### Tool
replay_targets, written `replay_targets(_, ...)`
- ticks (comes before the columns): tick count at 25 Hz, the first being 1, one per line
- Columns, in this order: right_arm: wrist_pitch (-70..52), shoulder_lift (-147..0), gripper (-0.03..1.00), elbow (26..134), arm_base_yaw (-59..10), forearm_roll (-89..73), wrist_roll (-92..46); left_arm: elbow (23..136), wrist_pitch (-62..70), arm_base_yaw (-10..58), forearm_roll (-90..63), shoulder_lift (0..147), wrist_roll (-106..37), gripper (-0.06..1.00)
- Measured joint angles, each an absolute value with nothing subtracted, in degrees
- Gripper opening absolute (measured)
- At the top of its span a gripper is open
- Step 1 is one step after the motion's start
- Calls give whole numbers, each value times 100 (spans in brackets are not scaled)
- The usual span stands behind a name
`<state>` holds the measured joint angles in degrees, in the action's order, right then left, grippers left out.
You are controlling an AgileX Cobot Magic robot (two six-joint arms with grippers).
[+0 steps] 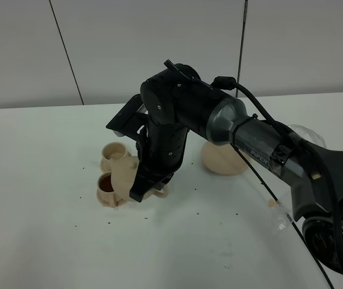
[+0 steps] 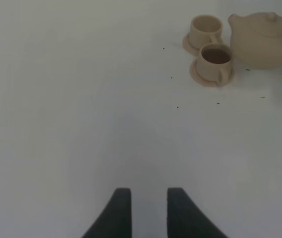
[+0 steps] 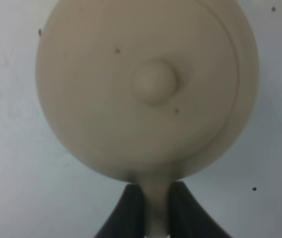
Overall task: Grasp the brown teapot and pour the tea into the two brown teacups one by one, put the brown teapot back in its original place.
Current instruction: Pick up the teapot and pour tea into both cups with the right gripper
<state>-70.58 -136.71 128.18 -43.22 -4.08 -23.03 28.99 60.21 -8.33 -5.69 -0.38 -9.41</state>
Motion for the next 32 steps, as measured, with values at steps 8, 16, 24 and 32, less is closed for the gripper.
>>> replay_targets(8, -7016, -13671, 10, 12818, -4322, 634, -2442, 2899, 6021, -833, -569, -38, -941, 25)
replay_targets(16, -6363, -13671, 10, 12818, -4322, 1709, -2547, 2899, 6021, -833, -569, -38, -941, 25)
replay_targets(24, -5681, -13677, 10, 12816, -4322, 2451, -2547, 2899, 6021, -833, -569, -38, -941, 25)
replay_targets(32, -5145, -13999, 10, 12812, -4424, 3589, -2559, 2899, 6021, -833, -569, -38, -941, 25)
